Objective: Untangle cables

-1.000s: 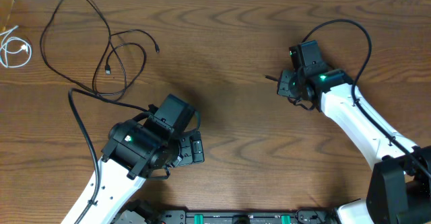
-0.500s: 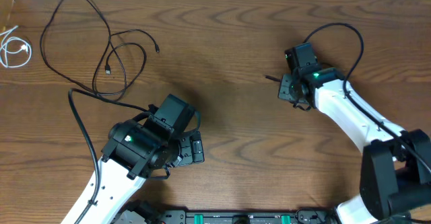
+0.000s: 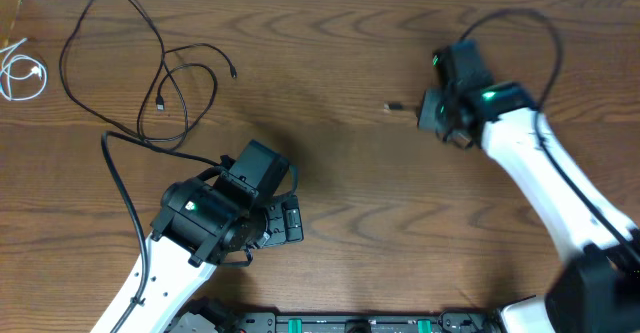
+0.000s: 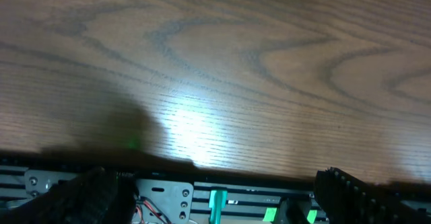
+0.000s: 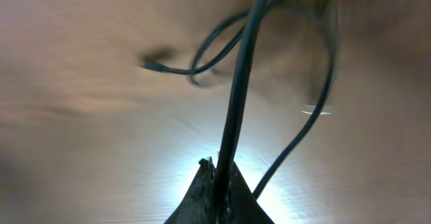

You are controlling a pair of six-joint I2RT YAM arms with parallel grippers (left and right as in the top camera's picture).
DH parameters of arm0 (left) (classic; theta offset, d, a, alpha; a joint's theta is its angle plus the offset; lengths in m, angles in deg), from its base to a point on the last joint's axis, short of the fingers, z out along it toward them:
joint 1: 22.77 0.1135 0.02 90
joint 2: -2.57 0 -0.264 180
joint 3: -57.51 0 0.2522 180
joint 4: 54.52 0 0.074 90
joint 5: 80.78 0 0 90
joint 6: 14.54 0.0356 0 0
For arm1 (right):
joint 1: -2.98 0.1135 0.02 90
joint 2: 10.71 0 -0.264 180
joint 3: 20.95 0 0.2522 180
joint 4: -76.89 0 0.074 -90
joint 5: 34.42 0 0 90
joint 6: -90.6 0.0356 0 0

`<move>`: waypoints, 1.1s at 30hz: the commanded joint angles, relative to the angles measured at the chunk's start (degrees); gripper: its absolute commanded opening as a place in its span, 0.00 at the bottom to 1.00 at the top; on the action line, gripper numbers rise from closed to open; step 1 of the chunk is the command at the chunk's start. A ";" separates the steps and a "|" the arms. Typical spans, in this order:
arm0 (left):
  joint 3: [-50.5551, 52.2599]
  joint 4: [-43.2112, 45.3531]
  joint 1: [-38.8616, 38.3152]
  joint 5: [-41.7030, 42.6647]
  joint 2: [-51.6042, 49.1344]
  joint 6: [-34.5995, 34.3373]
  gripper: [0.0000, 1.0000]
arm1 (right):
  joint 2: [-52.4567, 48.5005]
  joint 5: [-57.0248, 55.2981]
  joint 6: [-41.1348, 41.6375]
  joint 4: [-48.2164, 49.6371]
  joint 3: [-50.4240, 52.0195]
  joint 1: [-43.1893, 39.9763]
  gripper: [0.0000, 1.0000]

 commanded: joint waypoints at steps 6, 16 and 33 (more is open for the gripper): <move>0.02 -0.22 -0.28 -0.90 -0.09 -0.70 0.98 | 10.78 37.20 -12.37 4.09 -11.58 -0.72 0.01; 0.02 -0.24 -0.28 -0.90 -0.09 -0.70 0.98 | 11.15 -3.45 9.79 -9.86 -11.63 -0.90 0.01; 0.02 -0.22 -0.28 -0.90 -0.09 -0.68 0.98 | 20.15 53.53 -0.20 21.49 -17.33 -5.33 0.02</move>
